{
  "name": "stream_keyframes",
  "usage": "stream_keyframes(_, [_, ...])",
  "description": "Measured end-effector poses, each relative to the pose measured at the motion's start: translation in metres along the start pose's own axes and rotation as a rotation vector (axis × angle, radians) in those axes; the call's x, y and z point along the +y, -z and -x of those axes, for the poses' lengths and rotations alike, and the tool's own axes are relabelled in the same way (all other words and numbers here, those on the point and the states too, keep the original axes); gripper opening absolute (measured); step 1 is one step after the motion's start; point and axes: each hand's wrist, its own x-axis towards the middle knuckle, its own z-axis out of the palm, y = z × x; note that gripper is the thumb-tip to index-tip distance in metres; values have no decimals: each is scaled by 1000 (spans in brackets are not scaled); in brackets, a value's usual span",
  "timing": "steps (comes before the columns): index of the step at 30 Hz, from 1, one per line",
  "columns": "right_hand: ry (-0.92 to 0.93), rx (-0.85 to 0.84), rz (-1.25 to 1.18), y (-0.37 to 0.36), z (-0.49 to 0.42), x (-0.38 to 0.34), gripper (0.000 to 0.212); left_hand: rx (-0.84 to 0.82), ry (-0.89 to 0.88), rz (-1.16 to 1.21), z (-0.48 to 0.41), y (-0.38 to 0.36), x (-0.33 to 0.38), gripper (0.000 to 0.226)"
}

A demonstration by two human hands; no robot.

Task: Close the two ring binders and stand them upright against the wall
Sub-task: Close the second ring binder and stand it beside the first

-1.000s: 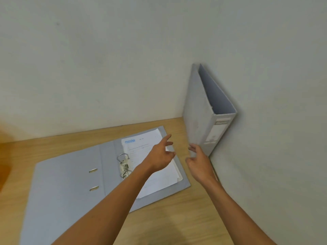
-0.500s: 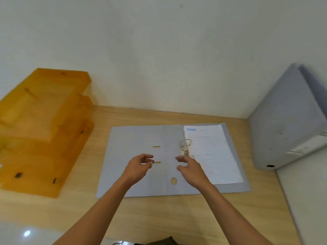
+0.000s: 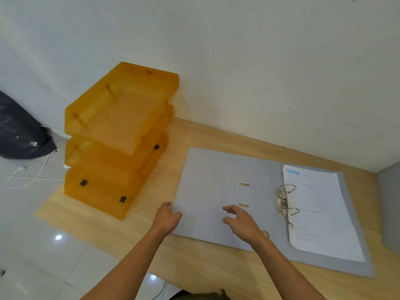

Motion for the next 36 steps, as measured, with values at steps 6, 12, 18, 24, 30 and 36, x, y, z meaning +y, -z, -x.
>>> stream_keyframes(6, [-41, -11, -64, -17, -12, -10, 52, 15, 84, 145, -15, 6, 1, 67])
stream_keyframes(12, [-53, 10, -139, -23, -13, -25, 61, -264, 0, 241, -20, 12, 7, 50])
stream_keyframes(18, [-55, 3, -366, -14, -17, -66, 61, -230, -122, 347, -4, 39, 39, 38])
stream_keyframes(24, [-44, -74, -536, -16, -18, -111, 63, -292, -150, 441, 16, 84, 70, 33])
stream_keyframes(30, [47, -114, -631, -4, -6, -155, 62, -484, -224, 575, 25, 83, 103, 48])
stream_keyframes(36, [97, -48, -651, 48, 23, -167, 51, -625, -346, 555, 38, 17, 131, 58])
